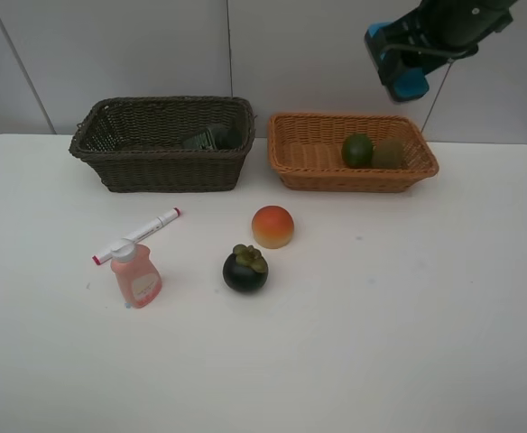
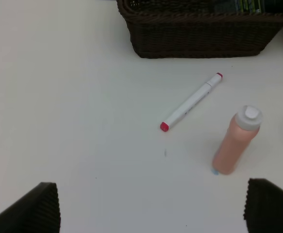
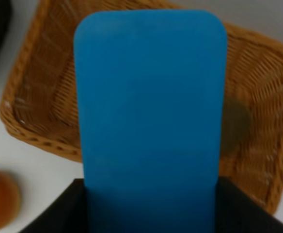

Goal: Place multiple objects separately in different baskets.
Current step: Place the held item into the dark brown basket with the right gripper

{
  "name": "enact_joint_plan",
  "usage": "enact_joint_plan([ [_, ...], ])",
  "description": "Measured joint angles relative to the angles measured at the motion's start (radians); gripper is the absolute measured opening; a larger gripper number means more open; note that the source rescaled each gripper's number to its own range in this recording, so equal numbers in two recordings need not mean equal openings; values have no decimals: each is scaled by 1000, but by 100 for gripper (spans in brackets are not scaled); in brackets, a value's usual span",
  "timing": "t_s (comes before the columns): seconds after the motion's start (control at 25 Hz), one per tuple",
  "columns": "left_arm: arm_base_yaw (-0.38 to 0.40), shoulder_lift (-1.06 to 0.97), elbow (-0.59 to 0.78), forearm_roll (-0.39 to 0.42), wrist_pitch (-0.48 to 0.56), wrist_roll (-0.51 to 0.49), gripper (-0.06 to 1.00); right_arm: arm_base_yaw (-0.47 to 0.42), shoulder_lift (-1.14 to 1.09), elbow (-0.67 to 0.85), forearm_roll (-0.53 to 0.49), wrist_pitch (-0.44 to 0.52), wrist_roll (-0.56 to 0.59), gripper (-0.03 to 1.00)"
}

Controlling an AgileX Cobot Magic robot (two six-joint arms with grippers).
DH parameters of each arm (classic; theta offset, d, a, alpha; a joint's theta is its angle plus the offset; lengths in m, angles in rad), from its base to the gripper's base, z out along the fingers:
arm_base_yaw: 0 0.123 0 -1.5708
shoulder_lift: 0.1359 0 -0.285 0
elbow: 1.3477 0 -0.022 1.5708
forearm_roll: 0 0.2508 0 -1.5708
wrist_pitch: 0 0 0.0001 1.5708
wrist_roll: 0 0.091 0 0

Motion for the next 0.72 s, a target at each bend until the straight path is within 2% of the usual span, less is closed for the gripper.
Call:
enact_joint_plan([
  [0.28,0,0,0,0,0,0,99,140,127,-164,2,-14,0,29],
  [0.6,0,0,0,0,0,0,99,236,298,-360,33,-20,-1,29],
  [0.72,0,0,0,0,0,0,99,253,365,-420,60,-59,-4,29],
])
